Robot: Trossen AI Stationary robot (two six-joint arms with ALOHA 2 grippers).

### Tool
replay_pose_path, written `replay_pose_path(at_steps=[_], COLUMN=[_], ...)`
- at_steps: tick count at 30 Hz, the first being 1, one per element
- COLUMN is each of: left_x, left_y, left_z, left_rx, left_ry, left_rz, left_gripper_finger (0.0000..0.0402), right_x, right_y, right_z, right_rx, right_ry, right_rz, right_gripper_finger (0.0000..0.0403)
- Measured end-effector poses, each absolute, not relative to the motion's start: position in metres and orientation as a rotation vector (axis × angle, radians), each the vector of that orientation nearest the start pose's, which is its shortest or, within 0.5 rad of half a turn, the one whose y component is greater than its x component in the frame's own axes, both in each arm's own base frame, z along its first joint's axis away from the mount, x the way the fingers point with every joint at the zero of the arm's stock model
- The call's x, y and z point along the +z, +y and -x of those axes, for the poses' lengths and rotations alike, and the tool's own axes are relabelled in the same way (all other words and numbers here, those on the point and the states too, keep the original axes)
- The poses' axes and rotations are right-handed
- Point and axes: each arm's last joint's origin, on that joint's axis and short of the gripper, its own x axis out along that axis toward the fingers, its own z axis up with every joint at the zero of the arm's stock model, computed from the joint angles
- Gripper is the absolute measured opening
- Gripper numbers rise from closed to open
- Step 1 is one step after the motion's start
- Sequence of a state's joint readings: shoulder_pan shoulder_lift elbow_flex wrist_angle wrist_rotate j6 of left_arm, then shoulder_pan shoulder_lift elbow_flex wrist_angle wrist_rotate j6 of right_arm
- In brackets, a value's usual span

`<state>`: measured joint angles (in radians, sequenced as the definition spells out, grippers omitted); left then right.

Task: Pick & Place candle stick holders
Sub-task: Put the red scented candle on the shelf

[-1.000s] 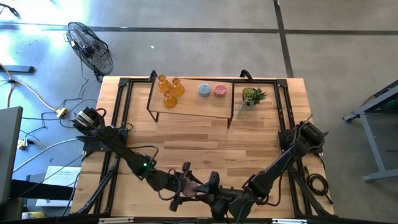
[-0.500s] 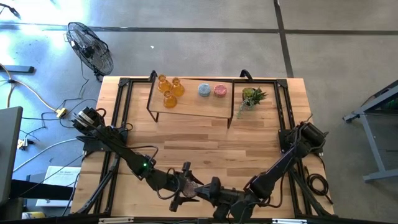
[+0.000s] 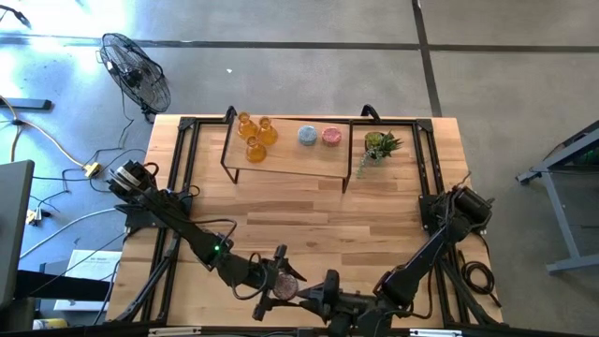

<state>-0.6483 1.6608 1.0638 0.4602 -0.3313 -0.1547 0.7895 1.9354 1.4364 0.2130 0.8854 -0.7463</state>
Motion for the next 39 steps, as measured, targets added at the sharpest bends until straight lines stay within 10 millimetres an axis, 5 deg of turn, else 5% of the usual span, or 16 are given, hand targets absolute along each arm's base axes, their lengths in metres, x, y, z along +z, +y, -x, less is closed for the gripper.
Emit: replay_pose_path(at_steps=[18,39], left_x=[0.263,0.260], left_y=[-0.219,-0.219], left_z=[-0.304,-0.304], left_rx=[-0.314,-0.310], left_ry=[0.167,0.189], left_rz=[0.081,0.079], left_gripper_finger=[0.0276,0.0276], right_x=[0.262,0.257], right_y=[0.282,0.277], right_z=[-0.322,-0.322], right_rx=[-0.506,-0.599], right_ry=[0.414,0.491], right_rz=[1.134,1.228], right_gripper_finger=[0.0177,0.0177])
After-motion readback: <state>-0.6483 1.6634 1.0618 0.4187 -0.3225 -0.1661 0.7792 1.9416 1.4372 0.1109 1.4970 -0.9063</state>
